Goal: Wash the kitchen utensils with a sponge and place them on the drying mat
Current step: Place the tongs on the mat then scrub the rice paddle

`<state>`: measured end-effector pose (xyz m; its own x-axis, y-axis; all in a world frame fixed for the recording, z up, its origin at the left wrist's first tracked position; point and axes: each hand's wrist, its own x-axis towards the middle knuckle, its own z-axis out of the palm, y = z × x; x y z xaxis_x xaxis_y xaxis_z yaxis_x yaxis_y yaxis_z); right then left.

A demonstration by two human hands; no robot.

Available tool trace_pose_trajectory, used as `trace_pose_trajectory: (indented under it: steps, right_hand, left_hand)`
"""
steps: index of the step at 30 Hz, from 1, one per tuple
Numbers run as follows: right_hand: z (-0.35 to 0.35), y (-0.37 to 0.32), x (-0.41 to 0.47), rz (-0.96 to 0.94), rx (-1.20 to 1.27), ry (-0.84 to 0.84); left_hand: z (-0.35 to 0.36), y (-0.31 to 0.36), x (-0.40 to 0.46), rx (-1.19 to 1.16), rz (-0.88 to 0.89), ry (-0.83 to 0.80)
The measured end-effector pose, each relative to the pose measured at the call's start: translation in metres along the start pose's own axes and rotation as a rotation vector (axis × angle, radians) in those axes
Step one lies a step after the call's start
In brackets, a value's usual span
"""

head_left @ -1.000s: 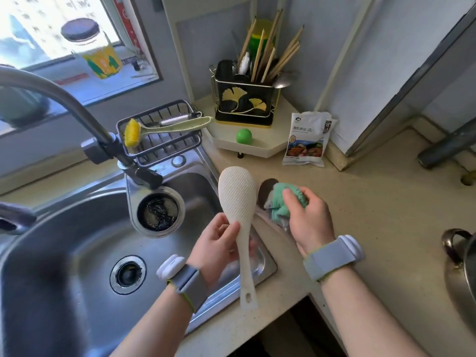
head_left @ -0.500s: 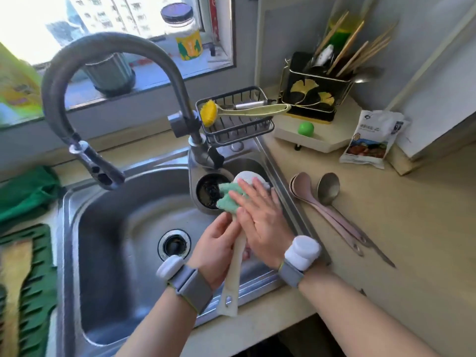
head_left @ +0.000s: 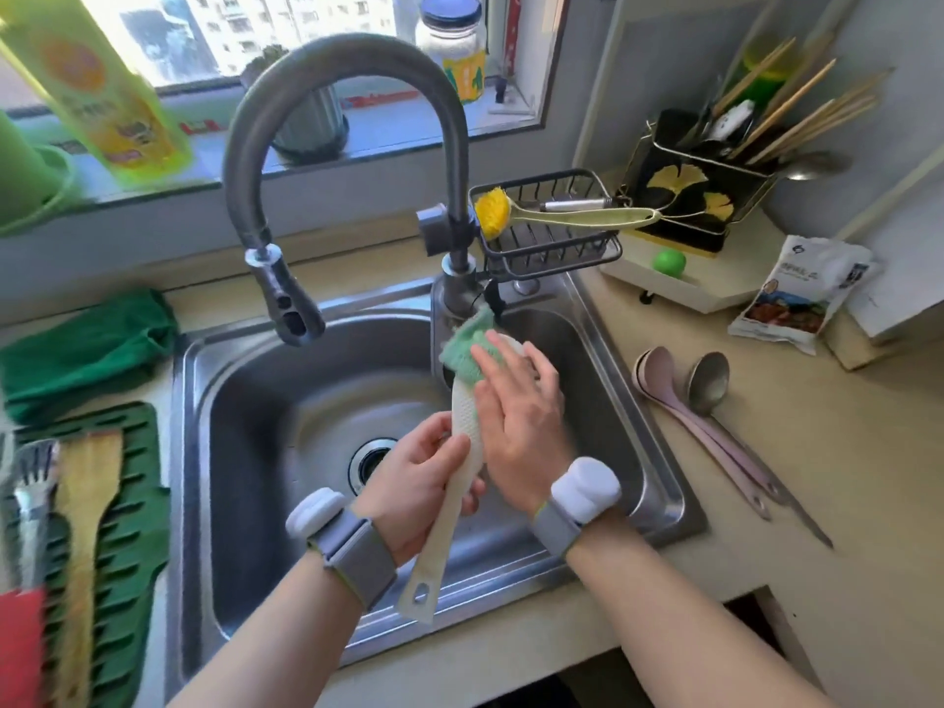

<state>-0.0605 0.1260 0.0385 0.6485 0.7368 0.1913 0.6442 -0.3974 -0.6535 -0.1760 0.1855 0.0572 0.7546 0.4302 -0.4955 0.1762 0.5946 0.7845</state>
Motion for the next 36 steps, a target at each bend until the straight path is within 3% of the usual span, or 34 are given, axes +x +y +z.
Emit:
trace_pose_trajectory:
  steps: [5,7,11,16,20,24,25,28,29,31,33,36]
  right_hand:
    - [-0.009,0.007,-0.016,-0.112,-0.233,-0.118]
    - [-0.014,0.011,-0.016,-0.105,-0.201,-0.187]
    - [-0.016,0.022,-0.001,-0.298,-0.129,-0.206]
    - [-0.015,0.029,0.034,-0.043,-0.220,0.055]
    - [0.001,0.022,0.002,-0.286,-0.261,-0.035]
    - [-0.006,0.035,0.043,0.013,-0.148,0.028]
    - [-0.004,0.032,0.038,-0.012,-0.117,0.005]
    - [0.011,0.025,0.011,-0.393,-0.144,-0.140]
    - [0.009,0.027,0.024,-0.370,-0.127,-0.163]
    - [0.010,0.032,0.065,-0.090,-0.048,-0.094]
    - [0.012,0.027,0.069,0.053,0.069,-0.086]
    - [0.024,0.008,0.018,-0.168,0.084,-0.185]
  left_hand:
    - [-0.015,-0.001,-0.003,-0.012,-0.029,-0.002]
    - [-0.014,-0.002,-0.001,-0.030,-0.058,-0.010]
    - [-0.012,-0.007,0.000,0.051,-0.048,0.018]
    - [-0.001,-0.007,0.004,0.117,0.039,0.076]
    - [0.001,-0.011,0.012,0.126,0.038,0.125]
    - [0.006,-0.017,0.013,0.124,0.039,0.145]
    - [0.005,-0.018,0.013,0.121,0.049,0.154]
    - [0.002,-0.021,0.015,0.187,0.079,0.184]
    - [0.001,-0.023,0.015,0.199,0.079,0.185]
    - [-0.002,-0.025,0.014,0.171,0.081,0.183]
    - [-0.007,-0.025,0.011,0.152,0.084,0.188]
    - [-0.016,-0.025,0.006,0.079,0.087,0.204]
